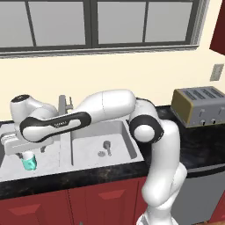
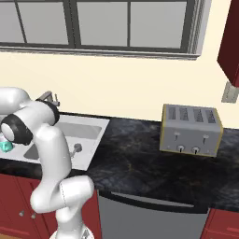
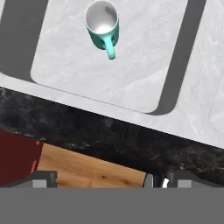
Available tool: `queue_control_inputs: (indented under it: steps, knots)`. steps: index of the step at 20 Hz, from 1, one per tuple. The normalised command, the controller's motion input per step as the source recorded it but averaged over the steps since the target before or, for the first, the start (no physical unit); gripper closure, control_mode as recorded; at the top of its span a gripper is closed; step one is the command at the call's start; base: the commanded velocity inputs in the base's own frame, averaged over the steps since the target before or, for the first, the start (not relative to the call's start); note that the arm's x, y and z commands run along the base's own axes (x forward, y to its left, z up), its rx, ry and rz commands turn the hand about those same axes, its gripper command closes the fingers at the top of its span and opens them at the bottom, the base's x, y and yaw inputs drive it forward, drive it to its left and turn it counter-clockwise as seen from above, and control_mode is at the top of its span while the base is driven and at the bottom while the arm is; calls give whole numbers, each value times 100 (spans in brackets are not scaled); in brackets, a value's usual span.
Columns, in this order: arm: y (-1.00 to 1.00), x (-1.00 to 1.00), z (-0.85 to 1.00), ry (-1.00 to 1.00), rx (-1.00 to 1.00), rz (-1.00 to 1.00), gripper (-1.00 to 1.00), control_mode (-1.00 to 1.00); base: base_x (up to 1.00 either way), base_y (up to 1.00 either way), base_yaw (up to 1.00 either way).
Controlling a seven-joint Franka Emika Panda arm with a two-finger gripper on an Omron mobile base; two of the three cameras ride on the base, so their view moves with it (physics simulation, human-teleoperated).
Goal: Move any existing items from the left basin to the right basin for drying. Then move the mug from the counter to the left basin of the sink for washing.
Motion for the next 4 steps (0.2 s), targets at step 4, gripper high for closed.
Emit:
queue_control_inputs:
  steps: [4]
  knots:
    - [-25,-58,36,-3,0,-9,-100,-100,0,0,0]
